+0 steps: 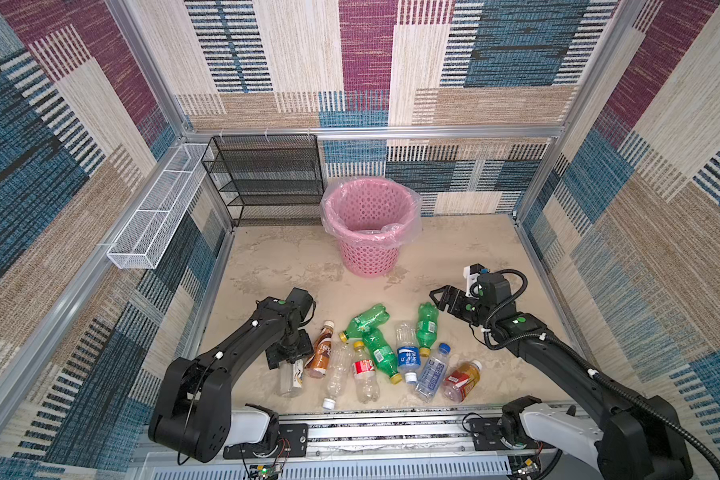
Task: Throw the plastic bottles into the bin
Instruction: 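Close the left gripper on the clear green-label water bottle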
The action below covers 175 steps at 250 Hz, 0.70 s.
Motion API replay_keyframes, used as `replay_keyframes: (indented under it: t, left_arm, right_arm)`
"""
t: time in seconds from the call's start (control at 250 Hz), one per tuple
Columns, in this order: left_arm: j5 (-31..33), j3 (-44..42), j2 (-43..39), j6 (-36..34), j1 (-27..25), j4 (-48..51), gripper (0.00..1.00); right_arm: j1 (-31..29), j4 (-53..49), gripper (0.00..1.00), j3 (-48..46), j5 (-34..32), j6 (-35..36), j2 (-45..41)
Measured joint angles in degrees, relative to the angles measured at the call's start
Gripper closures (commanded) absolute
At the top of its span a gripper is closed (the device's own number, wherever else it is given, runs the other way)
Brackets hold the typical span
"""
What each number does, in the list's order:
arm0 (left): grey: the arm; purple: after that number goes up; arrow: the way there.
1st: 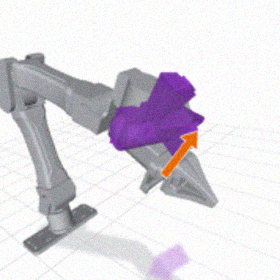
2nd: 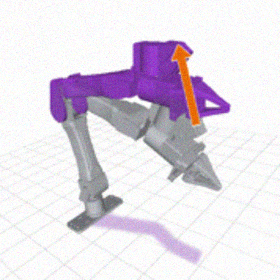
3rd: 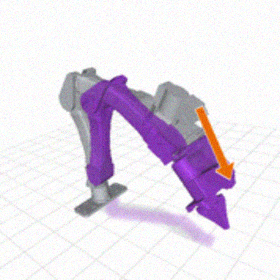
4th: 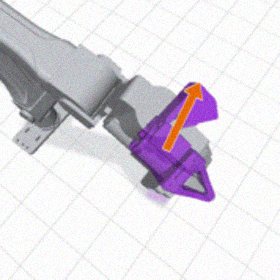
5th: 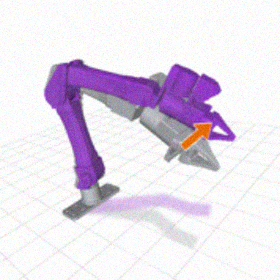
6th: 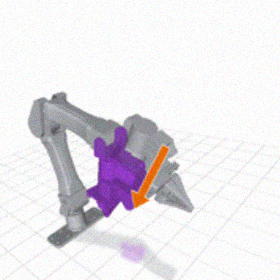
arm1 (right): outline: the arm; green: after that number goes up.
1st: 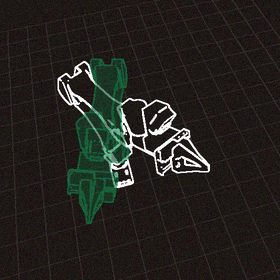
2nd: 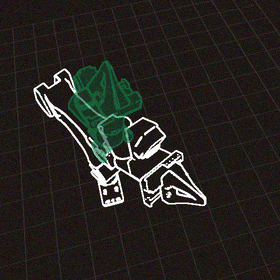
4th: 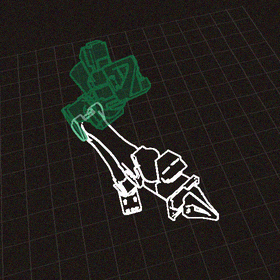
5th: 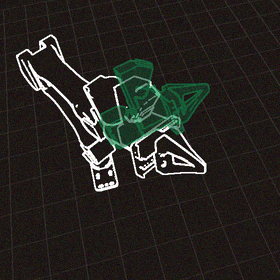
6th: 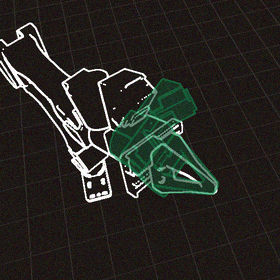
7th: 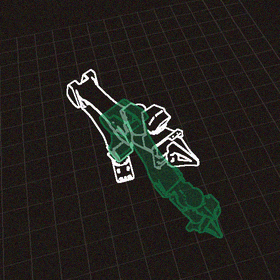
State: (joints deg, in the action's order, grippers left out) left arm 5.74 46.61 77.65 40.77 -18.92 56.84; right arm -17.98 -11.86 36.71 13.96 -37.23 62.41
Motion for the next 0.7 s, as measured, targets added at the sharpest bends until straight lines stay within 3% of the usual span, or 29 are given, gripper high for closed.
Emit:
replay_keyframes:
  t: [0.296,0.448,0.7]
  left_arm:
    - [-1.6,-0.7,0.7,2.6,0.0,-0.7,0.14]
    - [-1.9,-1.8,-1.7,3.9,0.0,-0.3,0.14]
    - [-4.5,-4.0,-4.3,5.7,-0.1,1.0,0.24]
  right_arm:
    - [0.0,0.0,0.11,0.0,0.0,0.0,0.3]
    - [0.0,0.0,0.11,0.1,0.0,0.0,0.3]
    - [0.0,0.2,0.11,0.1,0.0,0.0,0.6]
